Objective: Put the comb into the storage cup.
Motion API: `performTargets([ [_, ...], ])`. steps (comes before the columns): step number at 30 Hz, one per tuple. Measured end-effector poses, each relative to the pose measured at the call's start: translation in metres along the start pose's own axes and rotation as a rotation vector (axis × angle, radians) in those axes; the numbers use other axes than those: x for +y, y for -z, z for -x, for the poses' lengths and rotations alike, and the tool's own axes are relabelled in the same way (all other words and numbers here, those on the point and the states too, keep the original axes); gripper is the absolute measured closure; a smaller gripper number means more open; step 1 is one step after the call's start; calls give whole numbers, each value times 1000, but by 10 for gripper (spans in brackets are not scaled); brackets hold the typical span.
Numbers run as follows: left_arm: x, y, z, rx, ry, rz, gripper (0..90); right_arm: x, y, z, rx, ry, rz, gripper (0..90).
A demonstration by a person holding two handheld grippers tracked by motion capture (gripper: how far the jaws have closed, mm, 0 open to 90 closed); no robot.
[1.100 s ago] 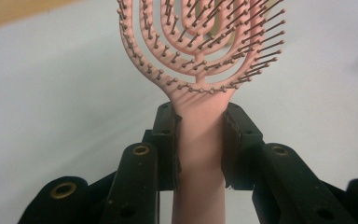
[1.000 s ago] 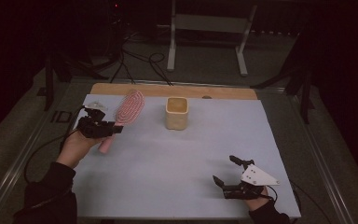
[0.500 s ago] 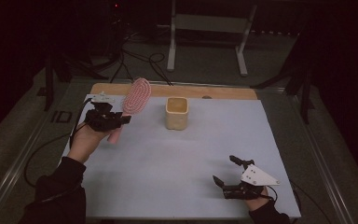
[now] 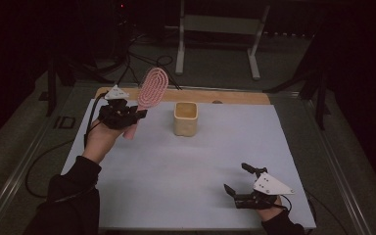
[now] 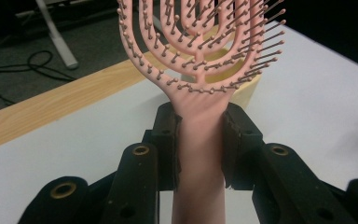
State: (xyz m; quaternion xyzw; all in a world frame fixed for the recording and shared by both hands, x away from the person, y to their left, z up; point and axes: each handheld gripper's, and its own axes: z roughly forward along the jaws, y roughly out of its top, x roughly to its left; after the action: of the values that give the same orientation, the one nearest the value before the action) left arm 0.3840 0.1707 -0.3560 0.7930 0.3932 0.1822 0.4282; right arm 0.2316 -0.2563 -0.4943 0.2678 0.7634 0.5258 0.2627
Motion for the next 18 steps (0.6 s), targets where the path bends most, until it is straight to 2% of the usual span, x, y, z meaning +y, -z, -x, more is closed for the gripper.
performTargets([
  [13,27,-16,15,27,5,84,700,0,0,0,1,-2,0,92],
  [18,35,-25,20,10,-10,113,700,0,0,1,3,-1,1,92],
])
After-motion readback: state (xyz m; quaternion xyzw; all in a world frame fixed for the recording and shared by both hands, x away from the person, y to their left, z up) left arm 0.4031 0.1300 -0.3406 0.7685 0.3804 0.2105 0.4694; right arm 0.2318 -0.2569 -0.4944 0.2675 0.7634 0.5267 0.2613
